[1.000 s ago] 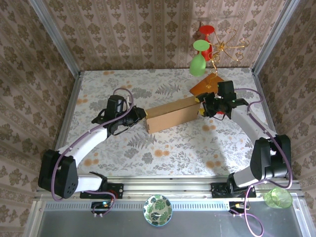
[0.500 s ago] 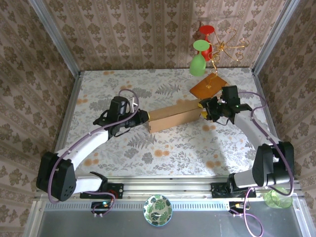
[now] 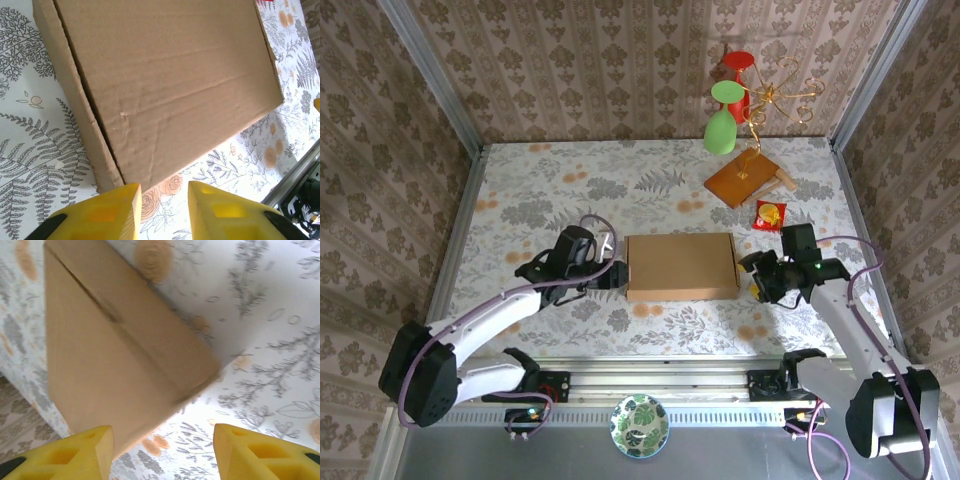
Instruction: Fold the paper box
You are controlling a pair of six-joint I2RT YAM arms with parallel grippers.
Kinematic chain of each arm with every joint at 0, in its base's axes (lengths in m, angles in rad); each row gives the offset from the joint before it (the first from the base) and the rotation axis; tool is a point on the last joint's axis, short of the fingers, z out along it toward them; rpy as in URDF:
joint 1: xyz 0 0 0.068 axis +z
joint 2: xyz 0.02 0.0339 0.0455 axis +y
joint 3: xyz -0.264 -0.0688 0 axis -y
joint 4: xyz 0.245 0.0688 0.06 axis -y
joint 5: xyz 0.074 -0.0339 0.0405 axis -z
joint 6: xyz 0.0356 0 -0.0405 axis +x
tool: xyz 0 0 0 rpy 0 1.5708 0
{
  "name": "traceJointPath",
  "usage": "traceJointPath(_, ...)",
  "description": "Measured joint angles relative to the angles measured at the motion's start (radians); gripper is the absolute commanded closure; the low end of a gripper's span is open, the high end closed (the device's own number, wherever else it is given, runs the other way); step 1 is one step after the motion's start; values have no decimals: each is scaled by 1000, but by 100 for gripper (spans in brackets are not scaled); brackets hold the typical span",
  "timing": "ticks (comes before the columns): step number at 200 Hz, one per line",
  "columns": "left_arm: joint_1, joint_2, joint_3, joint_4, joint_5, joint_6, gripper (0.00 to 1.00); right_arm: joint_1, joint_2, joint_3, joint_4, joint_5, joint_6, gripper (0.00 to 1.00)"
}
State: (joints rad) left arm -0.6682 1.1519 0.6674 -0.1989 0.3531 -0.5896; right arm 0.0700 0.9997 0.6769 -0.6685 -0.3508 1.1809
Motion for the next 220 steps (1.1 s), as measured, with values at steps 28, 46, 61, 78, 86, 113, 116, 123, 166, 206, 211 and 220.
traceJointPath(28, 5, -29, 10, -5, -18, -19, 56, 0, 37, 50, -18, 23, -14, 43)
traceJointPath(46, 38, -30, 50, -26, -14, -30, 55, -2, 93, 102, -16, 30, -39, 43)
traceJointPath(61, 95, -28, 89, -42, -14, -35, 52, -4, 148, 136, -8, 34, -83, 41)
traceJointPath(78, 171, -29, 120, -57, -16, -35, 0, -8, 199, 162, 0, 45, -143, 19)
traceJointPath(86, 212, -35, 127, -60, -20, -33, 0, -9, 215, 174, 3, 61, -180, 0)
traceJointPath(113, 344, -101, 127, -106, -126, -26, 0, -4, 180, 200, 30, 190, -309, 0)
traceJointPath(116, 354, -111, 127, -111, -143, -22, 0, -3, 166, 200, 34, 208, -325, 0)
traceJointPath(123, 374, -135, 127, -124, -190, -11, 0, -2, 128, 199, 47, 251, -356, 0)
traceJointPath(166, 399, -216, 126, -158, -500, 162, 0, 3, -58, 109, 263, 611, -548, 0)
traceJointPath(206, 449, -202, -50, 17, -537, 505, 0, 8, -42, -201, 596, 734, -861, 0)
traceJointPath(211, 467, -177, -65, 31, -524, 534, 0, 8, -27, -230, 639, 734, -893, 0)
traceJointPath(220, 501, -127, -76, 49, -498, 571, 0, 8, -2, -271, 710, 731, -935, 0)
